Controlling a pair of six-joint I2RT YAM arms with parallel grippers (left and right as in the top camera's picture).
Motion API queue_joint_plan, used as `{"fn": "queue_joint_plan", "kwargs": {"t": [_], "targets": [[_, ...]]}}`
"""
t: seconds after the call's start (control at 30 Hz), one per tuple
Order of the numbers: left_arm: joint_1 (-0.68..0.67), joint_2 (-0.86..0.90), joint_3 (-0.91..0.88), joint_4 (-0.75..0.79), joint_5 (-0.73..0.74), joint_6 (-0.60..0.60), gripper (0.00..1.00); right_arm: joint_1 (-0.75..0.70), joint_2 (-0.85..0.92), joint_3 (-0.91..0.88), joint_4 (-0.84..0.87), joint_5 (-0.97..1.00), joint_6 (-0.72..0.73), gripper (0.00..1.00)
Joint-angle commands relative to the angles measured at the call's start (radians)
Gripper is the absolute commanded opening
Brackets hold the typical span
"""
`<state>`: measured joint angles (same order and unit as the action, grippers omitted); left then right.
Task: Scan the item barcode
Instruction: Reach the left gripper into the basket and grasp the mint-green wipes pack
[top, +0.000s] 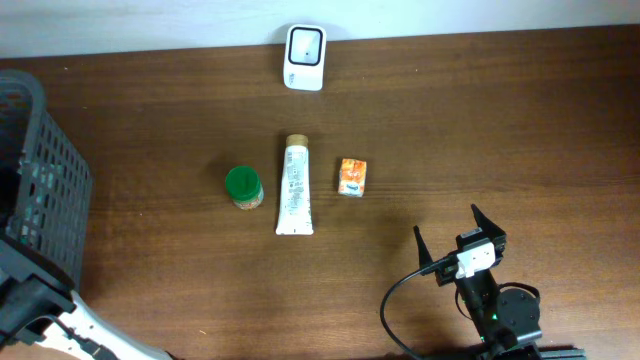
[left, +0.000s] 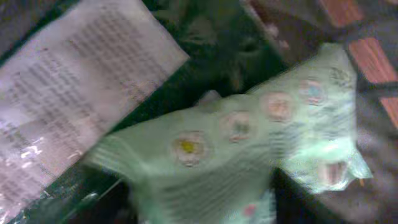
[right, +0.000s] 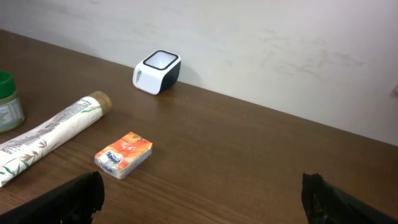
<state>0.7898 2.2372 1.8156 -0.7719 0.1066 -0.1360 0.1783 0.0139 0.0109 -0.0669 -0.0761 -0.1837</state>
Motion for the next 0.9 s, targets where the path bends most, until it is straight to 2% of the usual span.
{"fn": "queue_joint_plan", "kwargs": {"t": [0.0,0.07,0.27,0.4,0.6,0.87], "targets": [[-0.011,0.05,-0.002,-0.003,0.006,0.019,0.33,0.006,-0.007,-0.005,-0.005,0.002,0.001,0.98],[-0.011,0.05,-0.002,-0.007,0.006,0.018,0.19,0.006,-0.007,-0.005,-0.005,0.002,0.001,0.98],[-0.011,0.031,-0.001,-0.022,0.006,0.018,0.01,0.006,-0.007,-0.005,-0.005,0.002,0.001,0.98],[-0.011,-0.037,-0.001,-0.022,0.006,0.018,0.0,0.006,-0.007,-0.005,-0.005,0.002,0.001,0.98],[-0.011,-0.228,-0.001,-0.022,0.014,0.017,0.0,0.006,-0.007,-0.005,-0.005,0.002,0.001,0.99],[-0.011,-0.554,-0.001,-0.023,0.133,-0.038,0.0,0.006,-0.007,-0.005,-0.005,0.002,0.001,0.98]]}}
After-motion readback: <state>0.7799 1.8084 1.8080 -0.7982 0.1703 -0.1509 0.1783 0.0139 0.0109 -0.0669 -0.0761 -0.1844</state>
